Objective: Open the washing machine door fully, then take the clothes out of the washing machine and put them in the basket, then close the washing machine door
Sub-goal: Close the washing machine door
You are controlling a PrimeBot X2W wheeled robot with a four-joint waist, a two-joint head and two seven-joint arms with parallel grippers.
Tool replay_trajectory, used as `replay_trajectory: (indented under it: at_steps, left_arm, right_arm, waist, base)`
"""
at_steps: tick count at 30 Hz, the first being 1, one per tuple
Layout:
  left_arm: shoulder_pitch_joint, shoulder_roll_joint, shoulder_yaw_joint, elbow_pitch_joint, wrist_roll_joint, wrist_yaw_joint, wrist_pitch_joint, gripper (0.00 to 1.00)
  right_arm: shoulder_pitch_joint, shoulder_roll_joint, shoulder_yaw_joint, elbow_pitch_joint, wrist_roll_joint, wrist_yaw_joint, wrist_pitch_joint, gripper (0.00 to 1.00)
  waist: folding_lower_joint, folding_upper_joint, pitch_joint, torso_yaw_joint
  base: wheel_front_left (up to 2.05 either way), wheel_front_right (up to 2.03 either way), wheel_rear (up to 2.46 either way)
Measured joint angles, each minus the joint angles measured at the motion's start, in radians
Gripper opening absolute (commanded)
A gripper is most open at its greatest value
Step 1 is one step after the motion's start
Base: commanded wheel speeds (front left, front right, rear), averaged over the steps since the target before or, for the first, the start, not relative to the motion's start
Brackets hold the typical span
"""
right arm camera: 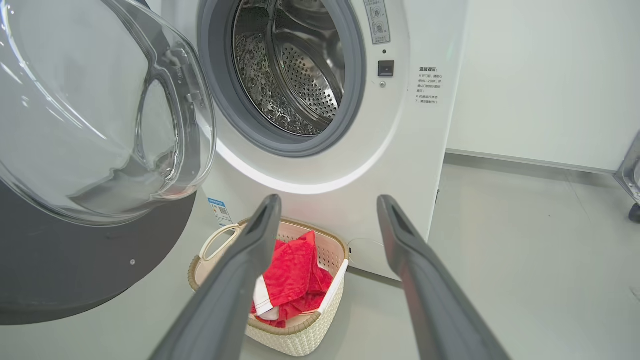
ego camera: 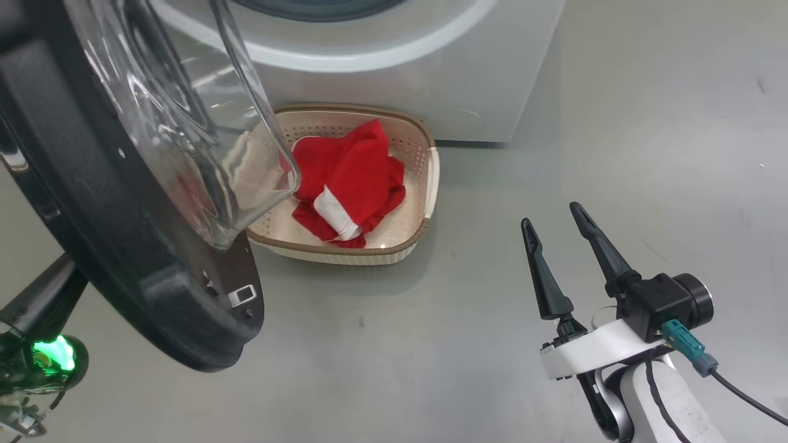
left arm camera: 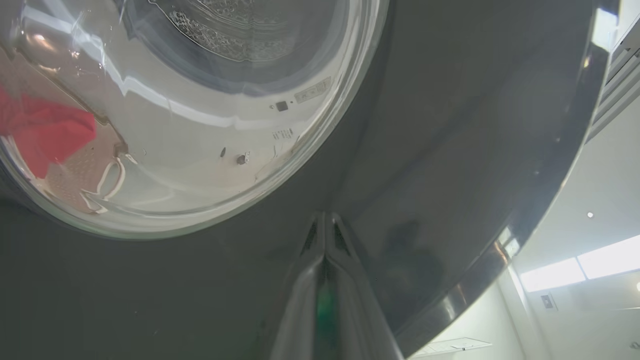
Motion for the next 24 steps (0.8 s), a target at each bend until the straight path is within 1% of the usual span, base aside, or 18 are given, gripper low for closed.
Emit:
replay_trajectory:
  at_steps: [14, 15, 20, 24]
  left_arm:
    - [0.001, -0.017, -0.042, -0.023, 0.008, 0.0, 0.008, 0.0]
    - [0.001, -0.017, -0.042, -0.023, 0.008, 0.0, 0.008, 0.0]
    - [-0.005, -0.023, -0.058, -0.027, 0.016, 0.002, 0.001, 0.0]
    - [-0.031, -0.026, -0.074, -0.03, 0.019, 0.014, -0.003, 0.0]
  right_arm:
    - [-0.002, 0.007, 0.023, 0.017, 0.035, -0.009, -0.003, 1.0]
    - [-0.002, 0.007, 0.023, 0.017, 0.035, -0.009, -0.003, 1.0]
    - [-0.012, 0.009, 0.027, 0.019, 0.044, -0.01, -0.004, 1.0]
    - [-0.025, 0.011, 0.03, 0.02, 0.052, -0.01, -0.004, 1.0]
  waist:
    - [0.0, 0.0, 0.0, -0.149]
    - [0.0, 0.0, 0.0, -0.149]
    - [0.0, 0.0, 0.012, -0.195]
    - [0.0, 0.0, 0.026, -0.225]
  base:
    - [0.0, 0.0, 0.0]
    - [0.0, 0.0, 0.0]
    - [0.0, 0.0, 0.0]
    - [0.0, 0.0, 0.0]
